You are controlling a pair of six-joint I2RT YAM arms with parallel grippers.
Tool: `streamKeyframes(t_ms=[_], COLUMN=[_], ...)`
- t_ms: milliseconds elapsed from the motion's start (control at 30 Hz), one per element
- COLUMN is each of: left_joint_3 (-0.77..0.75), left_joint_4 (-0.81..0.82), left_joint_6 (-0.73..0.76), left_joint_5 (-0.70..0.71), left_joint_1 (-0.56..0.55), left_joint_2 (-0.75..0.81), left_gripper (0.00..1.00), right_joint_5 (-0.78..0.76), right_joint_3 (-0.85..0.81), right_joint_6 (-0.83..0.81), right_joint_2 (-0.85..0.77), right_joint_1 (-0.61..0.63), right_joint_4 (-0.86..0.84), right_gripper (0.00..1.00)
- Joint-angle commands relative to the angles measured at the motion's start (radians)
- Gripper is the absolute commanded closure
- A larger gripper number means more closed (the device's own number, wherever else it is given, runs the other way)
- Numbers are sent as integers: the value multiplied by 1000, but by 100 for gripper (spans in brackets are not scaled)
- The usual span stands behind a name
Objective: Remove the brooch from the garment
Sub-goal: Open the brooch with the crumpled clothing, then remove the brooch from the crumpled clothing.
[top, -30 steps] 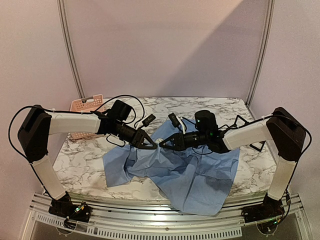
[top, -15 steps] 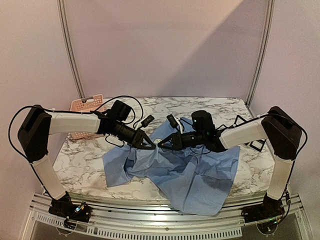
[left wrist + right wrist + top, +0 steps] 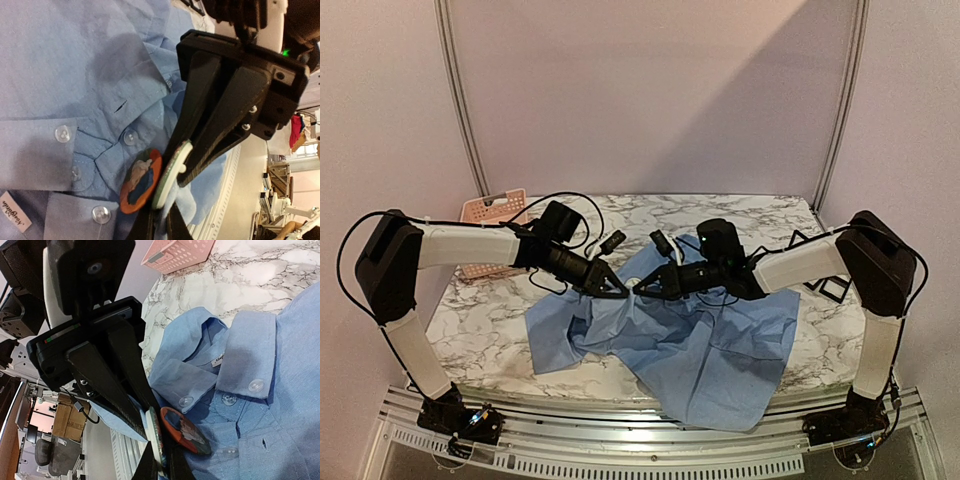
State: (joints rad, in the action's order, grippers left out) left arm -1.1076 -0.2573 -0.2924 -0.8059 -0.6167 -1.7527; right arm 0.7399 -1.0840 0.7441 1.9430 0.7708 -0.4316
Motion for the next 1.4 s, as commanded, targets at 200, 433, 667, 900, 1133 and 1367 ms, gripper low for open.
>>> streamKeyframes(t_ms=[200,433,667,900,1133,1367], left_joint_3=[-15,-40,-43,-40,-37,-37], left_joint_4=[68,9,6,13,18,22], left_joint_6=[33,53,49,50,48,47], left_joint_5=[-85,-38,-33,-42,-50,-55], left_joint_1=[-34,-32,-31,-31,-31,-31], left_joint_2=[25,9,2,9,15,20], left_gripper=[100,100,100,100,100,100], right_joint_5=[-88,-32,-108,-168,-143,-133], right_joint_3=[0,54,124,162,145,125], right_joint_6=[-19,-166,-214,-170,-135,-128], right_joint_2=[25,-94,-232,-248,-196,-154], right_joint_1=[1,0,0,-5,-11,-13], right_joint_4=[85,35,-13,-55,-53,-36], right_gripper=[100,59,33,32,40,48])
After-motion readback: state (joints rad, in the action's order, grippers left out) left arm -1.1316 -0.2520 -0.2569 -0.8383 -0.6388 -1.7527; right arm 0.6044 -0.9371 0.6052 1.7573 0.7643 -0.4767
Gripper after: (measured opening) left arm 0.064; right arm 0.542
